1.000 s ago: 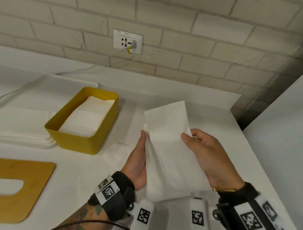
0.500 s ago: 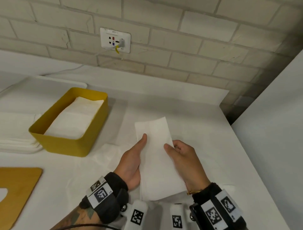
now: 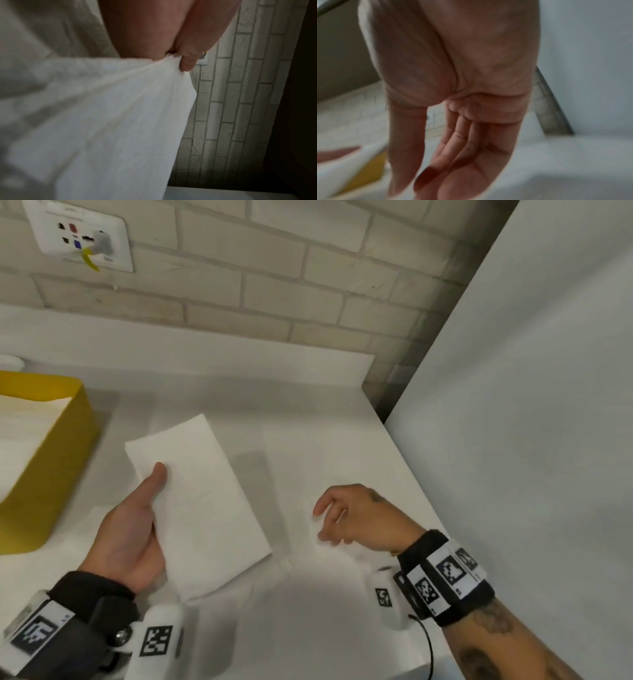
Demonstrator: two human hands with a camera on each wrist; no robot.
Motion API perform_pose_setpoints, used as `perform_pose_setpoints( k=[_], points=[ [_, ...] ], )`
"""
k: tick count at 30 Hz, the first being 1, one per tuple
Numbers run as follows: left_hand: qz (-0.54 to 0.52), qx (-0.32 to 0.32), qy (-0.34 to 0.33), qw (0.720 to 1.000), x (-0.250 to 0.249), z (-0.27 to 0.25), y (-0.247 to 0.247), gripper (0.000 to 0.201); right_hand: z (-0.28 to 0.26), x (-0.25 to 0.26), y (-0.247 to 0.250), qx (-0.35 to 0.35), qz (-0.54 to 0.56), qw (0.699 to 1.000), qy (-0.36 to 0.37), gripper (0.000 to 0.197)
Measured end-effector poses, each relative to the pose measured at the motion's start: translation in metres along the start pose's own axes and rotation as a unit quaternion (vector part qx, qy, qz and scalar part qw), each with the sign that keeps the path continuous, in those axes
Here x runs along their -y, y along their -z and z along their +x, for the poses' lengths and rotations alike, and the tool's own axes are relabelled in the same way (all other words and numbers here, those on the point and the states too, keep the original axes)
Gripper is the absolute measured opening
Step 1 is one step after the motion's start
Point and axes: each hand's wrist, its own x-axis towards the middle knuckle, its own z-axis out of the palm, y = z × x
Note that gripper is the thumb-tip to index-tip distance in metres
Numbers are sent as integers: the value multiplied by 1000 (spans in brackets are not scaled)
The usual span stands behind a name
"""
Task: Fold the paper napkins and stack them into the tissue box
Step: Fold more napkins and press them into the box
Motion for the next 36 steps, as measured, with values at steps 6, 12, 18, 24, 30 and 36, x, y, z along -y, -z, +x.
perform_pose_setpoints(
  k=[6, 12, 18, 24, 30, 36],
  points=[
    [17, 2, 4, 1000, 0, -6, -3, 45, 37, -22, 52, -6, -188, 982, 22, 46],
    [13, -7, 8, 1000, -3, -14, -3, 40, 58, -40, 44, 15, -197, 980, 17, 42],
    [14, -14, 2, 1000, -4, -14, -2, 41, 54, -39, 49, 2, -128, 992, 10, 15],
    [12, -5, -5, 1000, -6, -10, -9, 41, 6, 2, 67, -59, 116, 983, 132, 13],
    [16, 25, 25, 999, -4, -4, -34, 40, -21, 71, 53, -75, 289, 924, 239, 22],
    [34, 83, 30, 996, 1, -5, -47, 47, 7, 102, 8, -83, 438, 868, 218, 26]
  ],
)
